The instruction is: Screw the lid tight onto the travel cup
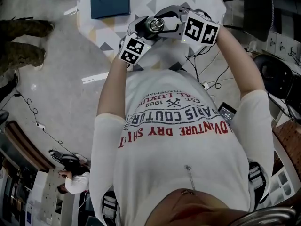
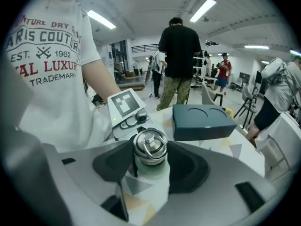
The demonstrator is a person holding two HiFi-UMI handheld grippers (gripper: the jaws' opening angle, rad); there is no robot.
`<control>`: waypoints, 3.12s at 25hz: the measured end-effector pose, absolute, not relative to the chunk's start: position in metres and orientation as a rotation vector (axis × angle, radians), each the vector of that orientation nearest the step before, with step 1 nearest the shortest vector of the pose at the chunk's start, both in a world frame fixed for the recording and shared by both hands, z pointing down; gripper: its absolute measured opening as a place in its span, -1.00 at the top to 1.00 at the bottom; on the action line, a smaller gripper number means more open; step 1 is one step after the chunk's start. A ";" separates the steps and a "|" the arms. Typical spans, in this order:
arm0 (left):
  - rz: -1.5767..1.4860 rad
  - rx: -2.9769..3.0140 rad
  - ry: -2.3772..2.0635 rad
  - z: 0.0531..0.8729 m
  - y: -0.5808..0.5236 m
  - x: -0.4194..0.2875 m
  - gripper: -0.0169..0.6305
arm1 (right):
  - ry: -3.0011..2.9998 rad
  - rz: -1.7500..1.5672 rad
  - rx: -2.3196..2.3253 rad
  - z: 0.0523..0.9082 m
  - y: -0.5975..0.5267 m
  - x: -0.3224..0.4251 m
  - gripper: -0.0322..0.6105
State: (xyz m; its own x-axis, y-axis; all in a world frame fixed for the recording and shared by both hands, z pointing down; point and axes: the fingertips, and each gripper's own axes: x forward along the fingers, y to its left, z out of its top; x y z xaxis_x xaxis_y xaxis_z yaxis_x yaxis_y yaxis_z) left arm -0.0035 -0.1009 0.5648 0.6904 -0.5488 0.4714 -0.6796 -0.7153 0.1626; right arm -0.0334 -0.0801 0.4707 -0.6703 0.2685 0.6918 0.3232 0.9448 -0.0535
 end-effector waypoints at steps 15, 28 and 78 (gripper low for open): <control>0.569 2.574 -0.973 0.567 -0.102 -0.003 -0.24 | -2.547 0.168 0.471 0.471 -0.091 -0.032 0.16; 0.571 2.575 -0.977 0.568 -0.102 -0.003 -0.24 | -2.512 -0.074 -0.076 0.458 -0.081 -0.026 -0.02; 0.579 2.570 -0.980 0.571 -0.103 -0.004 -0.24 | -2.545 0.098 0.139 0.469 -0.081 -0.032 0.05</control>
